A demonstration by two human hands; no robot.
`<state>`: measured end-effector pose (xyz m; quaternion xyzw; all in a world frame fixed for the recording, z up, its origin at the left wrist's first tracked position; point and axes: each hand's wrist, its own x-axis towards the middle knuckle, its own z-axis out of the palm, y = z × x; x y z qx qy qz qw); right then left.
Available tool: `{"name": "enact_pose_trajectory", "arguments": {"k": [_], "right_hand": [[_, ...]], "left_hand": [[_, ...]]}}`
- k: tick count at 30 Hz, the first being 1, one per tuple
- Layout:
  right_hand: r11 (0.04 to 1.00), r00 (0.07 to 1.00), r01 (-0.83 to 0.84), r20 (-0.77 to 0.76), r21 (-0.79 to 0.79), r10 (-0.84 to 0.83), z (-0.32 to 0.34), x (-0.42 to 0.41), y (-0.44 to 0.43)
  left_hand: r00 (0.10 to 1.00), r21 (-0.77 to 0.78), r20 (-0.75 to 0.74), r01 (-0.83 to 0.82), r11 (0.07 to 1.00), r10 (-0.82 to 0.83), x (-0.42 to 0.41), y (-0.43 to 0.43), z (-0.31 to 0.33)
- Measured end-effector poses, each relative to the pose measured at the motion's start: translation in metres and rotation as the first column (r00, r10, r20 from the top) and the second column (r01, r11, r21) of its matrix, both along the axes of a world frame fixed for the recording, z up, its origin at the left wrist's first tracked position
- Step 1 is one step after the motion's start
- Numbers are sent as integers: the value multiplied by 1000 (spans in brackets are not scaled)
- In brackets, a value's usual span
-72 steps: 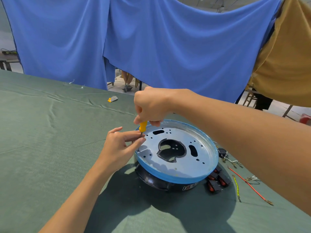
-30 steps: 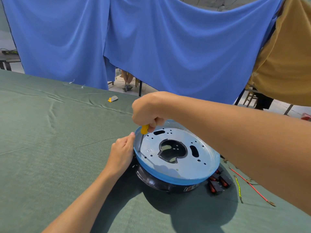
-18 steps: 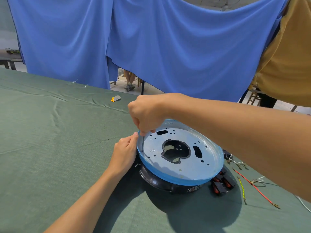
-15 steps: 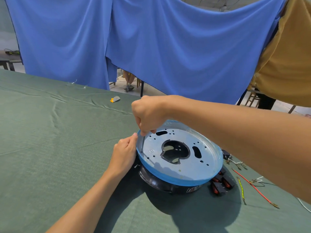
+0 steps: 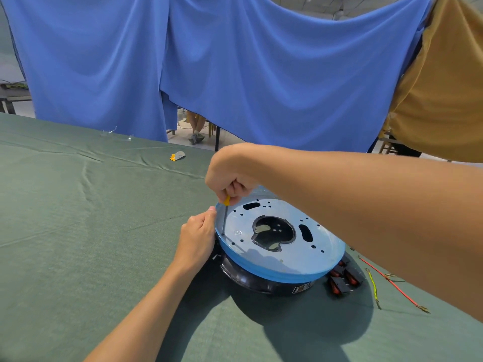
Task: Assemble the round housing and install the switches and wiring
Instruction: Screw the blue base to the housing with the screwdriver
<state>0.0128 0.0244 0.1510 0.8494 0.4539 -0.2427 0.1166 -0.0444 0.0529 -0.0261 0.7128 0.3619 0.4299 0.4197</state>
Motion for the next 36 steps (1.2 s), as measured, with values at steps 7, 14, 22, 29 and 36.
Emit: {"name": "enact_pose_trajectory", "arguments": {"k": [7,14,22,29,36], "right_hand": [[998,998,-59,34,2,59,4,5,-9],[848,786,-515,325,-127,526,13,-2,-21],[531,427,-842,483,-96,765,17,12,-32],[451,365,-892,517,-45,774,7,13,-38],[783,734,-616,420,83,533,3,2,-20]], "left_hand": [[1000,22,4,-13,1000,13,1,1,1],[1000,34,-2,-5,999,5,0,2,0],[1000,38,9,-13,999,12,2,4,-4],[1000,38,1,-9,999,9,1,3,-2],[1000,9,9,-22,1000,22,1,2,-2]]}}
